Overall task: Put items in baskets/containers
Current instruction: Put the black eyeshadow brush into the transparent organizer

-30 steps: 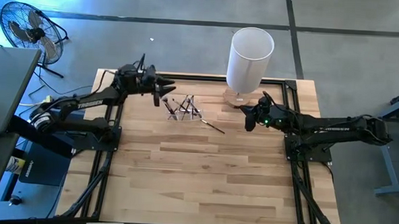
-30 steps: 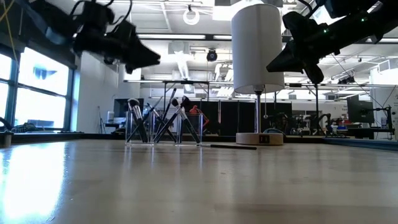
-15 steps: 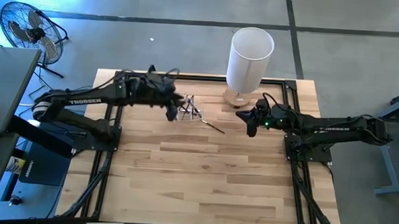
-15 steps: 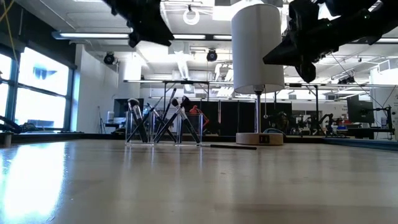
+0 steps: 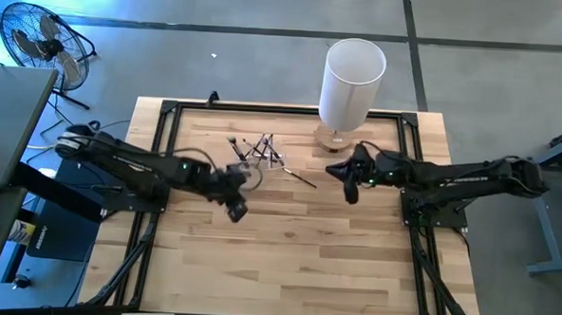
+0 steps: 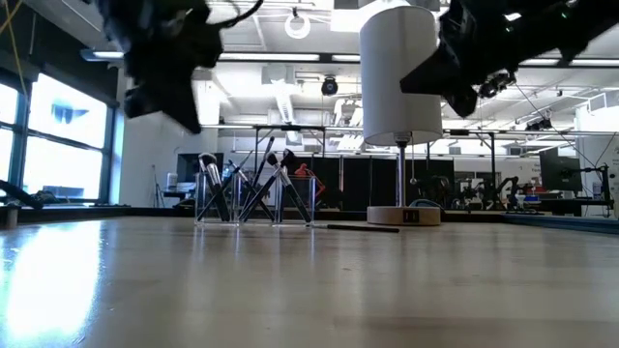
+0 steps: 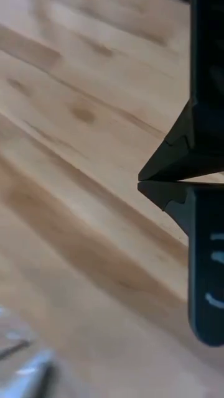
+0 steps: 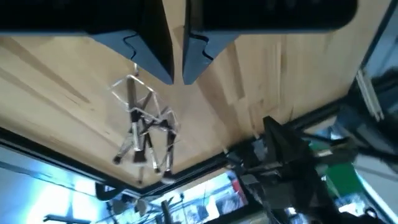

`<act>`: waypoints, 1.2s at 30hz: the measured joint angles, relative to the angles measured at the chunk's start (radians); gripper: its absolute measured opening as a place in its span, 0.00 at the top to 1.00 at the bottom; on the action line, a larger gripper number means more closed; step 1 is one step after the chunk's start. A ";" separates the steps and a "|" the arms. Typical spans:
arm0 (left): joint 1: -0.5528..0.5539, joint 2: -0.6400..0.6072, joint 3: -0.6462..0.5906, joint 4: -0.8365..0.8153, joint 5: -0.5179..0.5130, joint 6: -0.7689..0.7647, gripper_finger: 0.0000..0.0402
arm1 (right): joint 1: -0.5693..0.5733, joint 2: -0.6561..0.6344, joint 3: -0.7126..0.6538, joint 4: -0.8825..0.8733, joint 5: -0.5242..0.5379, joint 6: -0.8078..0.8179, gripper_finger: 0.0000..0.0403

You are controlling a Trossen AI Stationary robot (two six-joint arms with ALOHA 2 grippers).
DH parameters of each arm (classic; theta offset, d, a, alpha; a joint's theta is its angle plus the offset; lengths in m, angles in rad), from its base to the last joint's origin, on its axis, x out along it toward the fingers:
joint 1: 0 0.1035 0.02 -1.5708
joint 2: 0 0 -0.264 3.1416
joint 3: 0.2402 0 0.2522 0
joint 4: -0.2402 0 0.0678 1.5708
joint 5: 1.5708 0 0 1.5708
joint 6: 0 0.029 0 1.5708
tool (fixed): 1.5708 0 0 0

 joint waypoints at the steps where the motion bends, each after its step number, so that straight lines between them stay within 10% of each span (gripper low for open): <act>1: -0.017 0.000 -0.021 -0.002 0.000 -0.024 1.00 | 0.014 0.026 0.026 -0.015 0.011 -0.010 0.91; 8: -0.095 -0.041 -0.148 0.000 -0.036 -0.166 1.00 | 0.079 0.329 0.362 -0.311 0.156 -0.090 0.76; 18: -0.093 -0.153 -0.193 -0.007 -0.038 -0.094 1.00 | 0.001 0.832 0.863 -0.909 -0.013 -0.017 0.70; 36: -0.093 -0.207 -0.193 -0.028 -0.041 0.000 1.00 | -0.131 1.064 0.898 -0.937 -0.099 -0.093 0.82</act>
